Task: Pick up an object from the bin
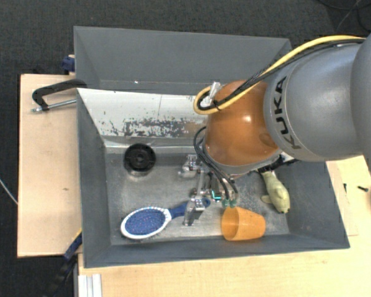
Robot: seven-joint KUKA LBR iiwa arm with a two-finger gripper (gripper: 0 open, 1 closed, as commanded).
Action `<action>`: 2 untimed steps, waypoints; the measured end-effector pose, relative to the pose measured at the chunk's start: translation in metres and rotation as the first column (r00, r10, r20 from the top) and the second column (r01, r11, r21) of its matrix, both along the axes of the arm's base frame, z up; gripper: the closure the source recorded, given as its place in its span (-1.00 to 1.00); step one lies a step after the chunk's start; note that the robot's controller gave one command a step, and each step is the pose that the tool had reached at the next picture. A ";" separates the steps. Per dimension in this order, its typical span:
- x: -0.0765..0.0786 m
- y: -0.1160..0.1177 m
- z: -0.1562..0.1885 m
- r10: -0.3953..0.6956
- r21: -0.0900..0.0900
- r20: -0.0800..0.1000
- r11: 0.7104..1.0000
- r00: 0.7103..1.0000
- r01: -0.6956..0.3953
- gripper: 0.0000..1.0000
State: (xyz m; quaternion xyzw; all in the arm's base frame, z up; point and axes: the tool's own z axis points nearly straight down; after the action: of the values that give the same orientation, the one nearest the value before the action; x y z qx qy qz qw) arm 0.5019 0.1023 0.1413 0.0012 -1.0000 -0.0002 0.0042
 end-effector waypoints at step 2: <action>0.065 -0.109 -0.068 0.119 0.000 0.020 0.993 0.993 -0.119 -1.00</action>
Offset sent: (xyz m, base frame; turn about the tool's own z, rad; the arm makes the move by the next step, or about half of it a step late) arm 0.0364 -0.0586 -0.0713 -0.1360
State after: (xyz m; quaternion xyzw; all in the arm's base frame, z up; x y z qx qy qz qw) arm 0.5667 -0.0064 0.0729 0.0610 -0.9981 -0.0008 -0.0055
